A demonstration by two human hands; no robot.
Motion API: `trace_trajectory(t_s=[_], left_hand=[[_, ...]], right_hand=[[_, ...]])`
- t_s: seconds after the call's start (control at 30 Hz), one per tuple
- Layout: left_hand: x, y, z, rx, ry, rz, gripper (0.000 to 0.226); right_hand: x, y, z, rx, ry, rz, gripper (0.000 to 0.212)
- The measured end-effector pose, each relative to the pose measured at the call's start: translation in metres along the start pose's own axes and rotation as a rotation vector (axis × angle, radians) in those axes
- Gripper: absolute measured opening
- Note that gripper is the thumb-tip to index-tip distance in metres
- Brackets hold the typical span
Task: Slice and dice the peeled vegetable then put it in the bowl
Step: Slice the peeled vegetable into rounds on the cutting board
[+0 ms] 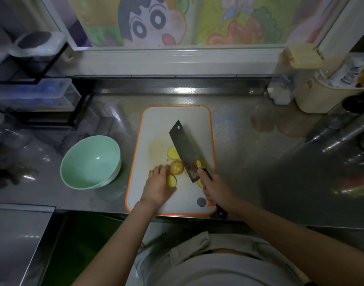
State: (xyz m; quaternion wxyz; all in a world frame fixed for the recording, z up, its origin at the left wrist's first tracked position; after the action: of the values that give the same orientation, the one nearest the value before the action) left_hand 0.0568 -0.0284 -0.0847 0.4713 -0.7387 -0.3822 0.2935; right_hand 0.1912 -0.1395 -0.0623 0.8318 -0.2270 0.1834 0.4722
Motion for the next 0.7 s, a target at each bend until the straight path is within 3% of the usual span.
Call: trace_trajectory(t_s=[0.3, 0.47, 0.7], left_hand=[[0.012, -0.012, -0.001, 0.041, 0.015, 0.036, 0.063], [0.049, -0.023, -0.011, -0.041, -0.050, -0.056, 0.041], [0.080, -0.006, -0.026, 0.052, -0.133, 0.040, 0.056]], right_hand=[[0.012, -0.012, -0.005, -0.013, -0.028, -0.074, 0.048], [0.020, -0.014, 0.001, -0.072, -0.056, -0.113, 0.049], [0.030, -0.015, 0.006, -0.145, -0.084, -0.190, 0.048]])
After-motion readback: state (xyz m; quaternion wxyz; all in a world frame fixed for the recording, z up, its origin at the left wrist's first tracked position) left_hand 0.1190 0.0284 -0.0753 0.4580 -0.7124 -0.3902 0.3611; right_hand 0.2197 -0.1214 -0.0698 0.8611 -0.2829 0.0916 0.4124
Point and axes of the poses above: each hand's wrist, its own x-axis towards the middle knuckle, its own y-axis out of the palm, z = x × y, the point moved 6 cm from there along x, towards the middle knuckle, and after that the axes turned 9 degrees about -z, right-handed, at the moved point
